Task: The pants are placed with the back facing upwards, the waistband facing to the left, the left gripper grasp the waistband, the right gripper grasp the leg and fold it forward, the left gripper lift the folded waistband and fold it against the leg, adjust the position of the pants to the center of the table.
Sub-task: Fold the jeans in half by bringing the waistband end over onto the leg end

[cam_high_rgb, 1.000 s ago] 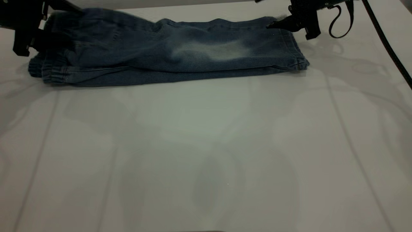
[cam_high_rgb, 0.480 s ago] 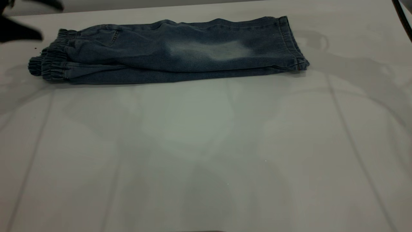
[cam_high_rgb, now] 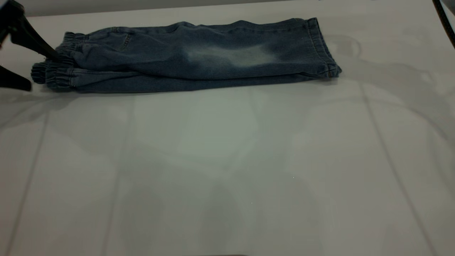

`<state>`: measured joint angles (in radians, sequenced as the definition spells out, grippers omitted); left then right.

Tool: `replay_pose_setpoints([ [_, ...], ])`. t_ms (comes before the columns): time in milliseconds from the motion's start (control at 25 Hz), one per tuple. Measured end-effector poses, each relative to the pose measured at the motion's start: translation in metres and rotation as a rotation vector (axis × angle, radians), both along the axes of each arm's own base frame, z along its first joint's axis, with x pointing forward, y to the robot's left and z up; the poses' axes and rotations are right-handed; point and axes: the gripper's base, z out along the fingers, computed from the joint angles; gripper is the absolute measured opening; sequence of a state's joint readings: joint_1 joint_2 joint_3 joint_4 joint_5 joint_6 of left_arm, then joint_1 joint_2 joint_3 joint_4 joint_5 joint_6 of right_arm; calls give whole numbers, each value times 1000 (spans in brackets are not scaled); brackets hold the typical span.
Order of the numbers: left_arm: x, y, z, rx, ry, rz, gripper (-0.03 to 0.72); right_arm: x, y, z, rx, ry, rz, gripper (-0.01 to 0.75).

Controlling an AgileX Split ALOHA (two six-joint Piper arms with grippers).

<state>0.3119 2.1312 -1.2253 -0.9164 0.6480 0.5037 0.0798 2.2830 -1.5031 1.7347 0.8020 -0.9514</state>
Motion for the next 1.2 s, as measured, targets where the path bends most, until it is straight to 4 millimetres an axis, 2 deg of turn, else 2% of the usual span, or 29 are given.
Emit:
replay_pose_setpoints([
  [320, 10, -5, -18, -54, -26, 122, 592, 0, 0, 0, 5, 4, 5, 586],
  [600, 15, -16, -43, -77, 3, 197, 591, -1, 0, 0, 3, 3, 7, 586],
  [1040, 19, -14, -44, -110, -14, 277, 580, -1, 1, 0, -2, 3, 12, 586],
  [1200, 19, -14, -45, -111, -9, 296, 512, -1, 1, 0, -4, 3, 13, 586],
])
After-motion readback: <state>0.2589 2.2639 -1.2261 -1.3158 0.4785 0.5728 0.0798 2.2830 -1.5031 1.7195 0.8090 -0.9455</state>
